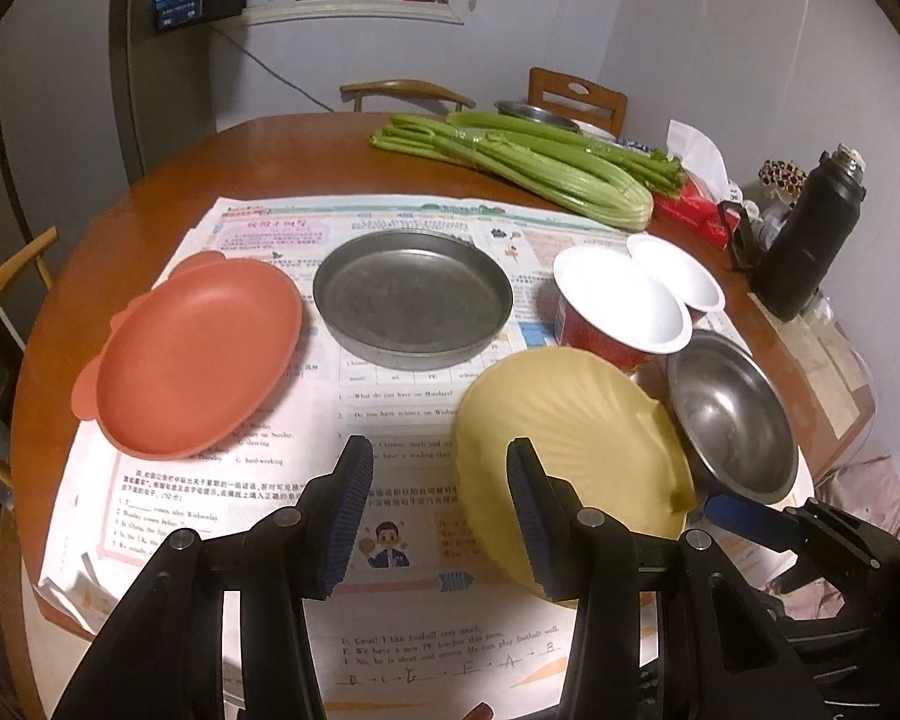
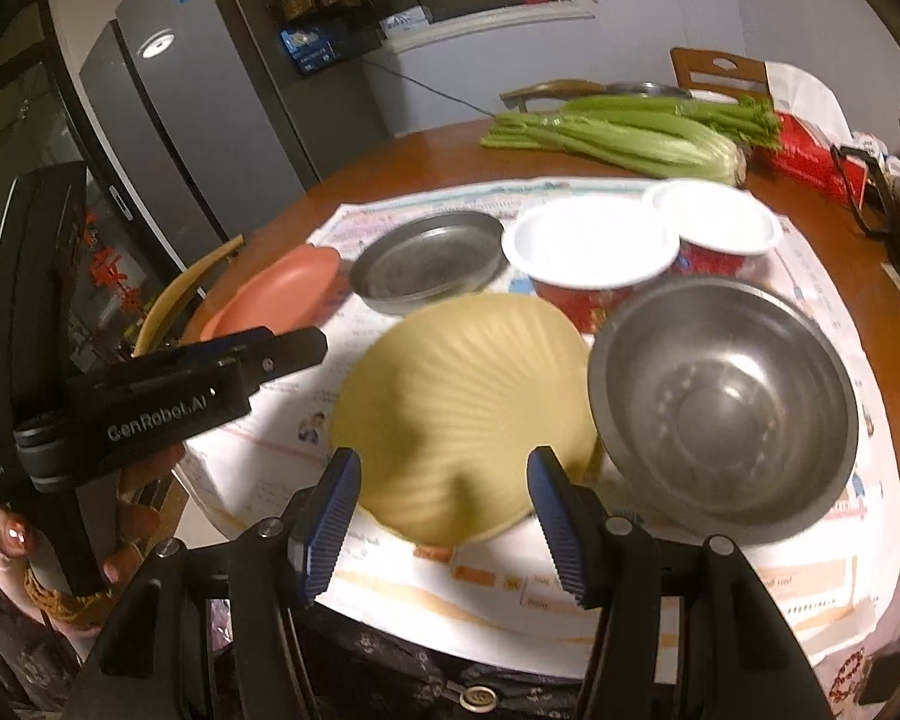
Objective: Organize plates and bowls
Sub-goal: 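Move the left gripper to the yellow shell plate and grasp its rim, then lift the yellow shell plate with the left gripper toward the terracotta plate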
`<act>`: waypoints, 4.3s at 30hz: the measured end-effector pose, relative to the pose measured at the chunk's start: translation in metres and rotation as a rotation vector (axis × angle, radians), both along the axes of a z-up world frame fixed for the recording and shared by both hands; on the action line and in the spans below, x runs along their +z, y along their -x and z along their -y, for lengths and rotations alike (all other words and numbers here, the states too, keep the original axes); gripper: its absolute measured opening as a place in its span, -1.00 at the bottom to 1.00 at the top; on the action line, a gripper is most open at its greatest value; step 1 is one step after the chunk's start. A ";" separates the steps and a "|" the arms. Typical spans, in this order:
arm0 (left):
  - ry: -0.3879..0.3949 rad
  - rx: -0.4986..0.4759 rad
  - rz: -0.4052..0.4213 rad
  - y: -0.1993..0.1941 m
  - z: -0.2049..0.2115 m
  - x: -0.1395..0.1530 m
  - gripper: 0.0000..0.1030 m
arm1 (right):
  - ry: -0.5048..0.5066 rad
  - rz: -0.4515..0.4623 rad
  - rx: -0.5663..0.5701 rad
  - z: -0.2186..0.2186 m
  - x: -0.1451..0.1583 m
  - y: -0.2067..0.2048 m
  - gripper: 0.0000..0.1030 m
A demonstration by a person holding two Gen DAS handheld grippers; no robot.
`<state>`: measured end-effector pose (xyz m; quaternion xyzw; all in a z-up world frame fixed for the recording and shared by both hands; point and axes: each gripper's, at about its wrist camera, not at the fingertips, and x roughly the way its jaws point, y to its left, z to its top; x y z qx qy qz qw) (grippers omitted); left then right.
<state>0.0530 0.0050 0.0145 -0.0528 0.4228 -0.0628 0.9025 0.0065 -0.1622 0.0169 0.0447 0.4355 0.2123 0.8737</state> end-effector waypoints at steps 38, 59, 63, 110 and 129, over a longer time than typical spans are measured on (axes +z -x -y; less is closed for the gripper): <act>0.019 0.012 -0.082 -0.029 0.004 -0.047 -0.07 | 0.128 -0.005 -0.025 -0.021 -0.036 -0.029 0.13; 0.049 0.018 -0.064 -0.036 -0.012 -0.054 -0.07 | 0.173 0.010 0.015 -0.051 -0.045 -0.048 0.14; 0.048 0.019 -0.063 -0.034 -0.012 -0.054 -0.07 | 0.178 0.013 0.018 -0.053 -0.046 -0.047 0.16; 0.099 0.195 0.061 -0.008 -0.111 0.000 -0.07 | 0.147 0.080 0.207 -0.143 0.012 -0.052 0.17; 0.068 0.245 0.064 -0.048 -0.169 0.010 -0.07 | 0.120 0.065 0.232 -0.202 0.016 -0.085 0.17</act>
